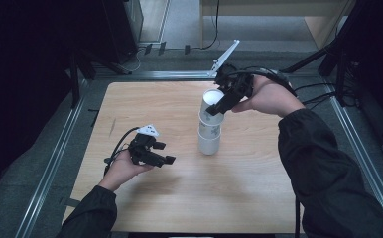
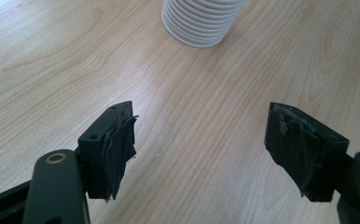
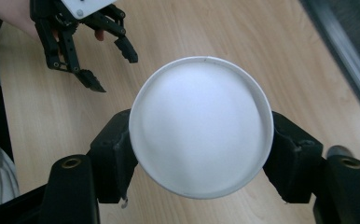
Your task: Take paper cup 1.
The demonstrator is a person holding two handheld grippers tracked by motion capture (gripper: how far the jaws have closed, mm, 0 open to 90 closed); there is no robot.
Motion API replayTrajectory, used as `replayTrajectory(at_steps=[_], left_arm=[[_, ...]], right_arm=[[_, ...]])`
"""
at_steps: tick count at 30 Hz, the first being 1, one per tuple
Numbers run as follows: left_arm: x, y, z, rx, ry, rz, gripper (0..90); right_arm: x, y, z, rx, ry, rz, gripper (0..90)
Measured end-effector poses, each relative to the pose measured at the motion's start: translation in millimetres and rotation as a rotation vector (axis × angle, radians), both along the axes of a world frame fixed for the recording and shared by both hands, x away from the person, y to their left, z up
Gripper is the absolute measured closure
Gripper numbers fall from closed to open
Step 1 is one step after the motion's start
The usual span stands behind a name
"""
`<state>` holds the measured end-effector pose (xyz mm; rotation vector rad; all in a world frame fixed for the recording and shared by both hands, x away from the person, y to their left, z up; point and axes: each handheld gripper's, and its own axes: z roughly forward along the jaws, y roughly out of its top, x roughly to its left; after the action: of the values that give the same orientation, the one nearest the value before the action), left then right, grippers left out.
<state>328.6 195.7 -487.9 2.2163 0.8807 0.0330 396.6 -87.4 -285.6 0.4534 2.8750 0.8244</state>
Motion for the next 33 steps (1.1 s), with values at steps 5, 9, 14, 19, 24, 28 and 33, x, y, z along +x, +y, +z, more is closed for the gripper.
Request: replayTrajectory(at_steps=[5, 9, 14, 19, 24, 28, 33], left_arm=[[0.1, 0.3, 0.0, -0.002, 0.002, 0.004, 23.1], [-0.9, -0.3, 1.1, -0.014, -0.001, -0.005, 20.7], [-2.1, -1.7, 2.3, -0.014, -0.004, -0.015, 19.7], [-3.6, -3.5, 3.4, -0.024, -0.01, -0.023, 19.6], [-4.8, -5.2, 5.0, -0.026, -0.017, -0.03, 19.6], [-4.7, -5.7, 5.3, -0.028, -0.02, -0.036, 19.6], [-4.6, -7.3, 5.7, -0.04, -0.024, -0.058, 19.6]], right_arm=[[-12.7, -10.2, 14.6, 0.031, -0.003, 0.006, 33.8], [-31.1, -16.8, 9.1, 0.004, 0.003, 0.024, 33.8], [-42.9, -22.9, -4.2, 0.02, 0.011, 0.054, 33.8], [-54.3, -28.9, -25.5, 0.033, 0.03, 0.063, 33.9], [-59.6, -32.1, -46.8, 0.088, 0.049, 0.08, 34.0], [-61.9, -31.9, -64.3, 0.124, 0.058, 0.088, 34.0], [-60.9, -32.6, -88.6, 0.159, 0.078, 0.077, 34.0]])
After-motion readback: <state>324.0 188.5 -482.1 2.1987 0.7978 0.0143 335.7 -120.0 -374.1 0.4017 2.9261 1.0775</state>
